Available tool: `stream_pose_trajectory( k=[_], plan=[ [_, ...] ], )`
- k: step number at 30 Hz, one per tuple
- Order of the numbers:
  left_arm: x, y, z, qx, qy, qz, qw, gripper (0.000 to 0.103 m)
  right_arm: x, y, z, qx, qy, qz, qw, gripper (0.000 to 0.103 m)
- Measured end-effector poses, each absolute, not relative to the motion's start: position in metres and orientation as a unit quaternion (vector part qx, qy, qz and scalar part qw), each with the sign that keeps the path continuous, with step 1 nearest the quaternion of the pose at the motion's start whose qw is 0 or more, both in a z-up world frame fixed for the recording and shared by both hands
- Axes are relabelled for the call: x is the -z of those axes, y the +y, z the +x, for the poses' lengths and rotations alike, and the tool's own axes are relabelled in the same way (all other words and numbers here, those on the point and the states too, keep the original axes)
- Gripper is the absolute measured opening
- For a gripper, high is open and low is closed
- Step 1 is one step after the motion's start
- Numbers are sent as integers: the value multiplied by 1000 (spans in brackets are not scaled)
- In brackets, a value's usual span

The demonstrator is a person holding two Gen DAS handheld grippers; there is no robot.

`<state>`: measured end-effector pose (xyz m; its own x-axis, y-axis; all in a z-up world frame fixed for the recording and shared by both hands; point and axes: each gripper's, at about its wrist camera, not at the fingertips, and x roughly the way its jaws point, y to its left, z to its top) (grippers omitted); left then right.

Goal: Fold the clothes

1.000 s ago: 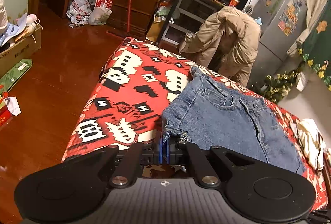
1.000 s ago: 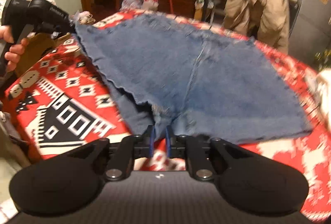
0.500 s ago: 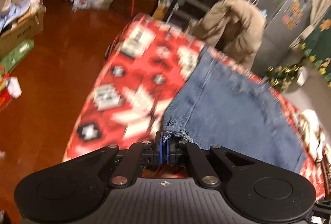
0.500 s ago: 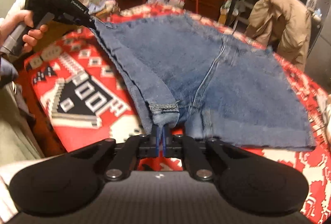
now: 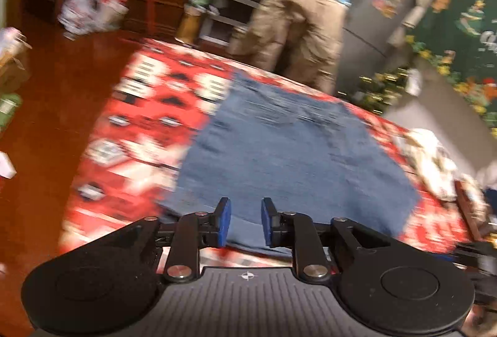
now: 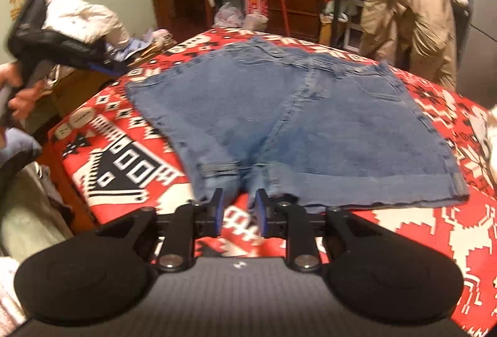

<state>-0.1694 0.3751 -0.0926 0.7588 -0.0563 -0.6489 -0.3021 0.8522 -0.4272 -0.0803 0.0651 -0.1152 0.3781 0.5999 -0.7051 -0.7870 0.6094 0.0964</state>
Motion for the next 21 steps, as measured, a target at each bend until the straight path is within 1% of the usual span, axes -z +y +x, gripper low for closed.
stream_pose_trajectory(
  k=[1,2,3,4,5,8,10,15,21],
  plan=[
    [94,365,-166,-54,342,-277,896,32,116,60,-75,-419,372,-113,821,29],
    [96,354,-162,-42,344,-292,892,34,117,54,-69,-415,380,-95,821,30],
    [99,343,-159,-31,344,-306,887,39,117,50,-66,-412,383,-83,823,31],
    [101,332,-155,-20,345,-320,882,40,117,46,-64,-409,382,-76,826,32],
    [104,318,-150,-14,347,-320,882,40,117,44,-64,-407,378,-76,828,33],
    [111,281,-134,-3,371,-263,891,40,116,40,-64,-410,369,-80,830,35],
    [119,271,-127,0,379,-275,883,40,114,40,-64,-419,365,-70,828,35],
    [128,279,-122,-28,364,-334,869,40,117,65,-80,-458,335,-119,815,32],
    [136,313,-134,-78,334,-417,842,40,134,103,-100,-475,298,-202,803,30]
  ],
)
